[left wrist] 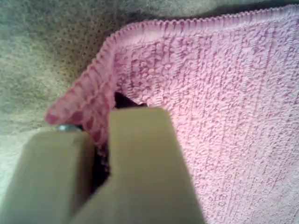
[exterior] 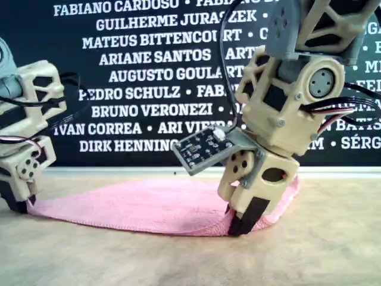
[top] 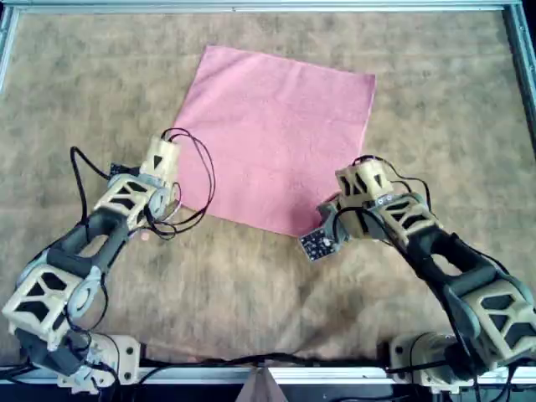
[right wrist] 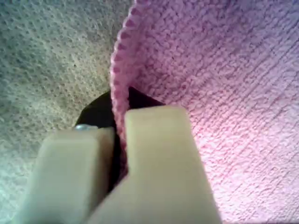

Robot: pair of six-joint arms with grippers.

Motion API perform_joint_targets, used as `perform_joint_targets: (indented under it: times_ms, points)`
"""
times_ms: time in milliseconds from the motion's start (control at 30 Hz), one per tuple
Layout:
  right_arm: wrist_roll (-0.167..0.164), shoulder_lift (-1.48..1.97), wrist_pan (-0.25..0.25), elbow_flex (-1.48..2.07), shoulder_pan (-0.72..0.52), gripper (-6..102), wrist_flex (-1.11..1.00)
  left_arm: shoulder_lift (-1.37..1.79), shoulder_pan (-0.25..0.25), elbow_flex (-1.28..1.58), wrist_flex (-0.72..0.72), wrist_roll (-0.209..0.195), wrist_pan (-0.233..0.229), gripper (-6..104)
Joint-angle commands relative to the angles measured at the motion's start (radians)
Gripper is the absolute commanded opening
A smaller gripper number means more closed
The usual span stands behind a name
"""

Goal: Fold a cloth

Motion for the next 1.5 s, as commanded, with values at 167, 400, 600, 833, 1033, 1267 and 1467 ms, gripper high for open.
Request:
perform_joint_targets:
  times_ms: [167,400,600,833,1033,1267,1467]
  points:
    - [-0.006,0.041,-0.002,-0.077,-0.012,-1,-0.029,0.020,-0.021,-0.023,-0.011,-0.005,0.015,-1]
    - [-0.008,0.043,-0.002,-0.086,-0.094,-1,-0.029,0.077,-0.021,0.048,-0.002,-0.006,0.014,-1]
    - [-0.008,0.044,-0.003,-0.061,-0.173,-1,-0.029,0.281,-0.092,0.242,-0.002,-0.006,0.014,-1]
    - [0.006,0.046,-0.011,-0.060,-0.166,-1,-0.028,0.446,-0.201,0.377,-0.003,-0.006,0.014,-1]
    - [0.006,0.046,-0.009,-0.060,-0.172,-1,-0.028,0.448,-0.202,0.408,-0.003,-0.006,0.014,-1]
    - [0.006,0.046,-0.005,-0.091,-0.175,-1,-0.046,0.440,-0.184,0.388,-0.018,-0.005,-0.002,0]
    - [0.008,0.041,-0.005,-0.166,-0.179,-1,-0.049,0.426,-0.184,0.275,-0.020,-0.005,-0.003,0]
